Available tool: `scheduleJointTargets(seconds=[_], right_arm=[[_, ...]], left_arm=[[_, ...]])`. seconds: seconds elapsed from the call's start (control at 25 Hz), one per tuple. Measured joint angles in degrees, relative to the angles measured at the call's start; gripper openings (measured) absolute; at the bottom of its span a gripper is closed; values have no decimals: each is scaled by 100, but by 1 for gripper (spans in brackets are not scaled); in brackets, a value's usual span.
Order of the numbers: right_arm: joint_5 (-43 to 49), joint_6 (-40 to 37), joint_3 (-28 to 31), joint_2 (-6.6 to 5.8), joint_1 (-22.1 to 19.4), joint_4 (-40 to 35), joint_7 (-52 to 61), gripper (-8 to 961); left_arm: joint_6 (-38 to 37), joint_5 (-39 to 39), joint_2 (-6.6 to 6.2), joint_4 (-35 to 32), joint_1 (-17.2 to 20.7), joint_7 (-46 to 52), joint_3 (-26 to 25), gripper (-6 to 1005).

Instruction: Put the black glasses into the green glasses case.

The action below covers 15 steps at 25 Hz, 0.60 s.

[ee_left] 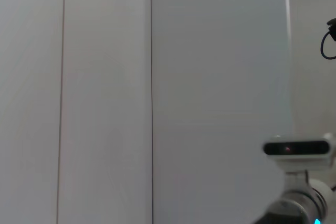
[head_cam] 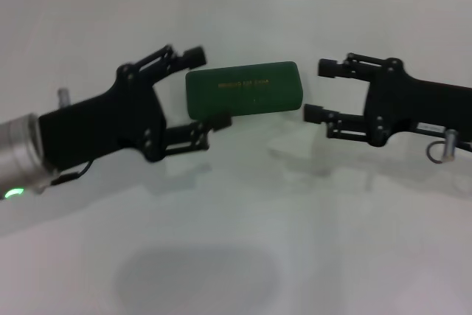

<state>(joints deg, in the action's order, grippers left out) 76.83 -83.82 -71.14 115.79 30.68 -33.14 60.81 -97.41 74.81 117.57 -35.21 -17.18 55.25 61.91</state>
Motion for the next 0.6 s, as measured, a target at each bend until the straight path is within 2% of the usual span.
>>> scheduleJointTargets(seconds=[0.16, 0.36, 0.6], right_arm=[[-29, 44, -183, 25, 198, 130, -238, 683], [-40, 63, -284, 42, 281, 143, -385, 868], [-38, 67, -358, 40, 338, 143, -487, 868]], left_arm=[[-146, 197, -76, -15, 226, -18, -13, 849], [-212, 433, -125, -10, 267, -25, -18, 892], [-213, 473, -156, 63, 284, -215, -21, 893]])
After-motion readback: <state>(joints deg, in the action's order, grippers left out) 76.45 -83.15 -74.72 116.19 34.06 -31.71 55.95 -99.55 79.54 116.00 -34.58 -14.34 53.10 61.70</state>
